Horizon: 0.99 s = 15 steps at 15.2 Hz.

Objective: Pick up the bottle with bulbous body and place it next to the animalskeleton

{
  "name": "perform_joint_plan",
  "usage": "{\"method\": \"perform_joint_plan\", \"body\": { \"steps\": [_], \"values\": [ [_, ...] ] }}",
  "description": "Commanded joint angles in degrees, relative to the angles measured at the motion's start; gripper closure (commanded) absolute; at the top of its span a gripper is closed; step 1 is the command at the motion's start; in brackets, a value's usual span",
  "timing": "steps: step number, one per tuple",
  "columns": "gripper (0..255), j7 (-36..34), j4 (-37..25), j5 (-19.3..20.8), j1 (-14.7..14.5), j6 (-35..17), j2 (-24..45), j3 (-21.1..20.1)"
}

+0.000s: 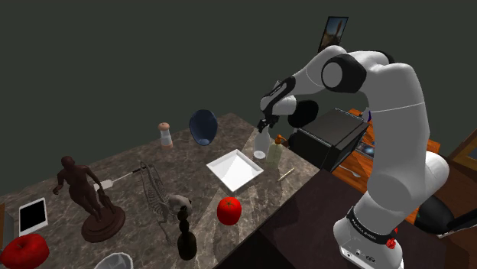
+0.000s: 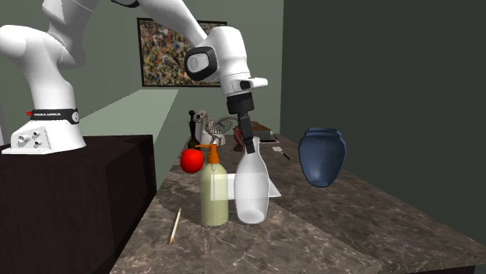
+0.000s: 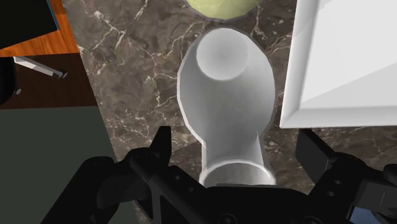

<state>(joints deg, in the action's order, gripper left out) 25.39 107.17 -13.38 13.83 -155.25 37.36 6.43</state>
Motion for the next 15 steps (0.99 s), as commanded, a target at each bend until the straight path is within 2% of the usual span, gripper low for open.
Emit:
{"method": "perform_joint_plan", "body": {
  "steps": [1,4,5,15],
  "values": [
    [0,0.0,-0.1,0.0,0.0,0.0,0.1,0.0],
    [0,0.0,-0.1,0.0,0.0,0.0,0.1,0.0],
    [255,0.0,-0.1,0.0,0.0,0.0,0.1,0.0],
    [255,-0.1,0.1,0.1,-0.1,0.5,-0.6,0.1]
  ]
}}
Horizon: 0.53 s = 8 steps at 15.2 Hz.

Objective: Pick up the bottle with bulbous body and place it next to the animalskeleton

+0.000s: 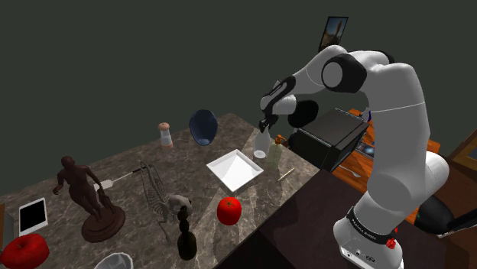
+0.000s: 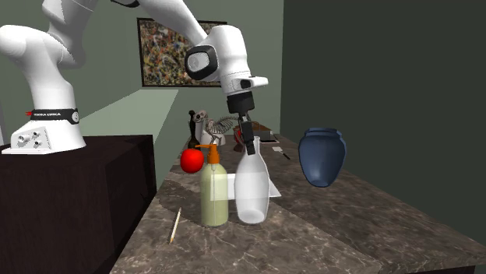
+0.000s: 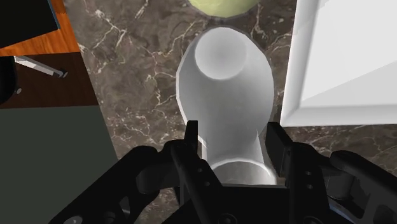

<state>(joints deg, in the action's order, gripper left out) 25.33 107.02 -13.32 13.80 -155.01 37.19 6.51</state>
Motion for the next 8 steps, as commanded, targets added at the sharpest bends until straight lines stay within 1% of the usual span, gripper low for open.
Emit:
{"method": "perform_joint_plan", "body": {
  "steps": [1,8],
  "values": [
    [255,-0.2,0.4,0.2,-0.2,0.7,-1.0,0.2],
    [255,-1.1,1.0,1.2,-0.9,4.3,-5.2,1.3]
  ]
}}
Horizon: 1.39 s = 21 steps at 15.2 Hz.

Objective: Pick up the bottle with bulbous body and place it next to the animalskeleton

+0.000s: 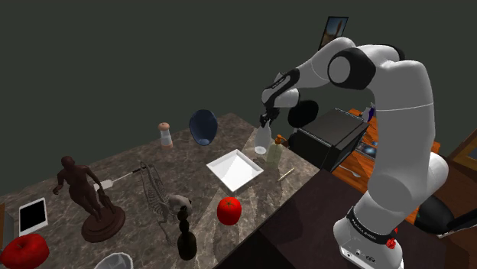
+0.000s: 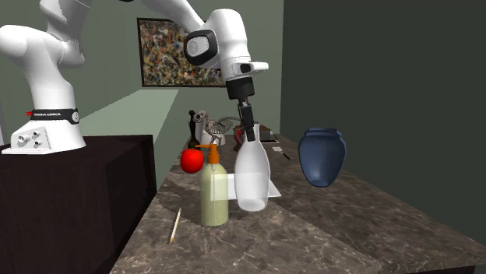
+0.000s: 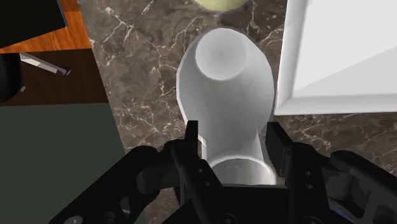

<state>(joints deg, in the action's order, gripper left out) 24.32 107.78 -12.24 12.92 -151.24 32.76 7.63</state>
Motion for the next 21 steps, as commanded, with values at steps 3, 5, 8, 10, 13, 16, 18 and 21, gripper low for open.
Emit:
{"method": "perform_joint_plan", "body": {
  "steps": [3,5,8,10,13,16,18,21],
  "values": [
    [255,-0.5,0.3,0.6,-0.4,2.1,-2.4,0.6],
    [255,-0.7,0.3,0.9,-0.5,3.2,-3.5,0.8],
    [255,-1.1,0.1,1.4,-0.8,4.9,-5.1,1.2],
    [255,-1.4,0.0,1.8,-1.0,6.0,-6.1,1.5],
    [255,-1.8,-0.3,2.3,-1.2,7.8,-7.5,1.8],
    [255,-2.2,-0.7,2.8,-1.4,9.6,-8.9,2.1],
    [255,-2.5,-1.1,3.1,-1.5,10.8,-9.8,2.2],
    [255,-2.8,-1.7,3.6,-1.7,12.6,-11.1,2.5]
  ]
}}
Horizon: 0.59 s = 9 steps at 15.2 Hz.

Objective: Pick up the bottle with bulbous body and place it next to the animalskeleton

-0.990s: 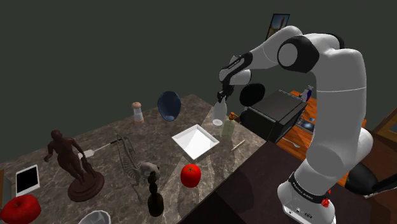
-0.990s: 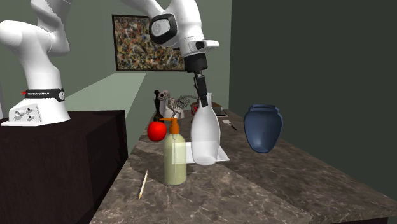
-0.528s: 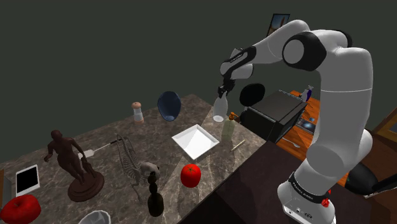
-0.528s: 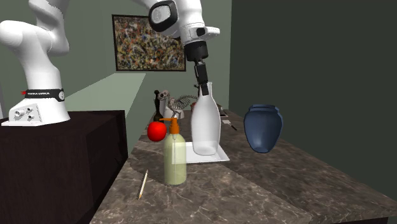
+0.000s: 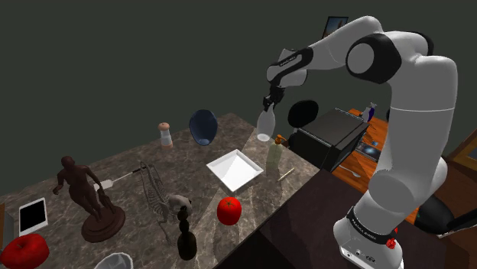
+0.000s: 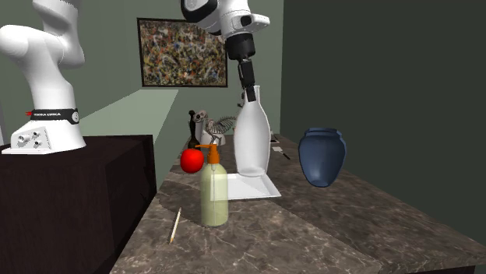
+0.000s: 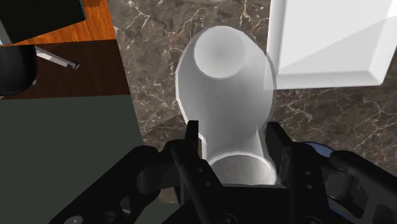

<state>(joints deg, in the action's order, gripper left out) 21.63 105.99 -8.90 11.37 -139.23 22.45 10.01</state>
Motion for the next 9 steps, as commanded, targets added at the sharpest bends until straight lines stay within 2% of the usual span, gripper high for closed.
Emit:
{"method": "perform_joint_plan", "body": {
  "steps": [1,9],
  "values": [
    [255,-0.3,-0.1,0.4,-0.1,1.3,-1.2,0.2],
    [255,-1.2,-2.5,1.5,-0.4,6.4,-4.0,0.7]
  ]
}}
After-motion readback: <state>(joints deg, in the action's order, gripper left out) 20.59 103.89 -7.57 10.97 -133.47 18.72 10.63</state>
